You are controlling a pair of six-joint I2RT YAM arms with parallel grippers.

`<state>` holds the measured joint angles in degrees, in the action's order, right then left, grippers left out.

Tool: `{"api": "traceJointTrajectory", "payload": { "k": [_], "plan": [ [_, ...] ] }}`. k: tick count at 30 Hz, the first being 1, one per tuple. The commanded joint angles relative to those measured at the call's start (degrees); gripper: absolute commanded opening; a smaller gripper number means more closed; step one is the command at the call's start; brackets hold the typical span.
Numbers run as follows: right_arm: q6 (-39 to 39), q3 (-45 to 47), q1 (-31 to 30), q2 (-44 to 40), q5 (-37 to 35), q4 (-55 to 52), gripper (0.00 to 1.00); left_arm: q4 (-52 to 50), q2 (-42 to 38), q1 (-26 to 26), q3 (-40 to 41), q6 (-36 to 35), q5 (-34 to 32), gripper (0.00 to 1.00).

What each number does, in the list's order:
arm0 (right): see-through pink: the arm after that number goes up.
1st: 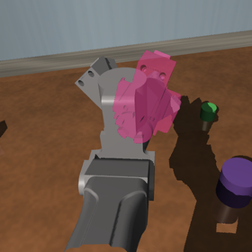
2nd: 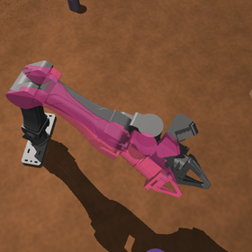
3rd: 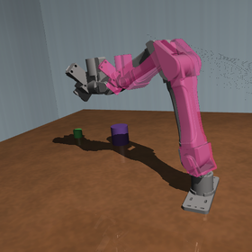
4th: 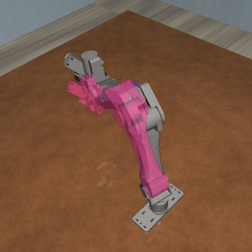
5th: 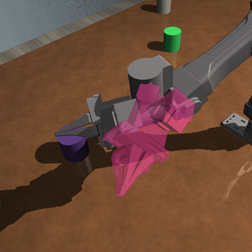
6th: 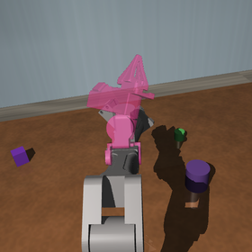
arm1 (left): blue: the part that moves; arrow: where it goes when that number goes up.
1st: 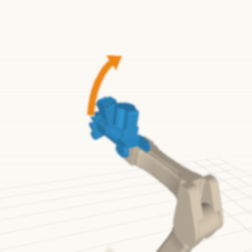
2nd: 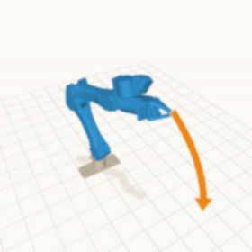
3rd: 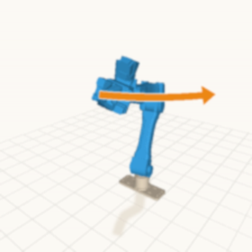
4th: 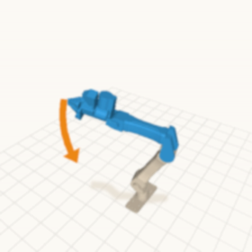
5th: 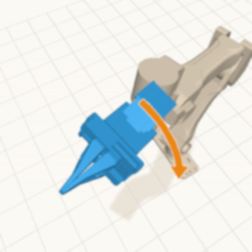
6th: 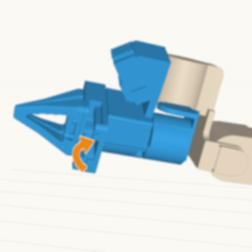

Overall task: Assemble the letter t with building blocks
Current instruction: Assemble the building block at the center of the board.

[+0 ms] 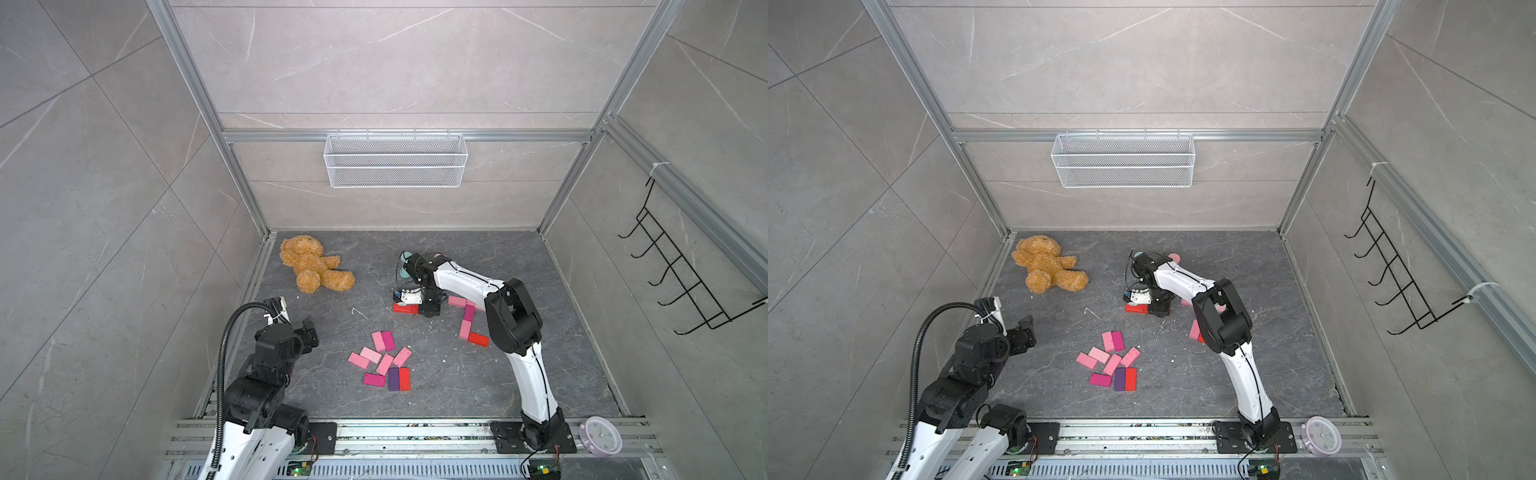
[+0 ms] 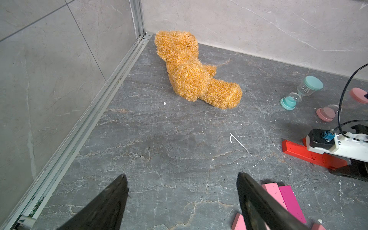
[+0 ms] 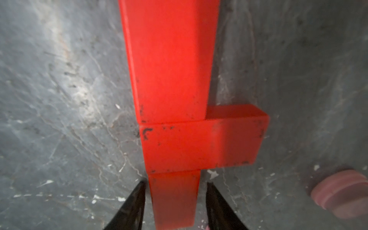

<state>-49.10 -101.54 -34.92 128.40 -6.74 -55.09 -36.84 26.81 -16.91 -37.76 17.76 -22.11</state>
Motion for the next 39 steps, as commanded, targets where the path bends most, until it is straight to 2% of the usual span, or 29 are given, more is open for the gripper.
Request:
{"api": "traceJointTrajectory", "payload": {
  "k": [1, 10, 14, 19, 30, 33, 34, 35, 38, 39],
  "plan": [
    [0.7, 0.3, 0.2, 0.8, 0.7, -0.1, 0.56, 1.2, -0.4, -0.2, -0.1, -1.0, -0.1, 0.88],
    [2.8, -2.7, 2.7, -2.3, 7.7, -1.3, 0.59, 1.4, -0.2, -0.2, -0.1, -0.9, -0.1, 0.88],
    [3.4, -3.3, 3.8, -4.8, 10.6, -1.2, 0.64, 1.5, 0.0, -0.3, -0.1, -0.6, 0.0, 0.88],
    [3.7, -3.3, 4.8, -8.1, 11.2, -1.1, 0.64, 2.0, 0.3, -0.3, -0.1, -0.5, 0.2, 0.88],
    [4.9, -2.9, 5.5, -22.5, 14.6, 2.4, 0.64, 1.9, 1.1, -0.2, -0.3, -0.1, -0.2, 0.88],
    [7.6, -2.2, 7.0, -25.8, 15.7, 7.7, 0.75, 1.9, 1.1, -0.3, -0.1, 0.1, -0.4, 0.88],
    [9.0, -2.0, 7.6, -26.8, 16.4, 9.4, 0.83, 2.0, 1.1, -0.2, -0.2, 0.2, -0.4, 0.88],
    [11.2, -1.7, 8.6, -27.8, 17.4, 11.6, 0.99, 2.0, 1.1, -0.2, -0.2, 0.2, -0.5, 0.88],
    [25.6, -0.5, 11.8, -29.7, 18.4, 18.3, 1.0, 2.0, 1.3, -0.2, -0.1, 0.4, -0.7, 0.88],
    [28.4, -2.5, 12.8, -28.9, 21.0, 16.5, 1.0, 2.2, 1.4, -0.2, -0.1, 0.5, -0.9, 0.88]
  ]
}}
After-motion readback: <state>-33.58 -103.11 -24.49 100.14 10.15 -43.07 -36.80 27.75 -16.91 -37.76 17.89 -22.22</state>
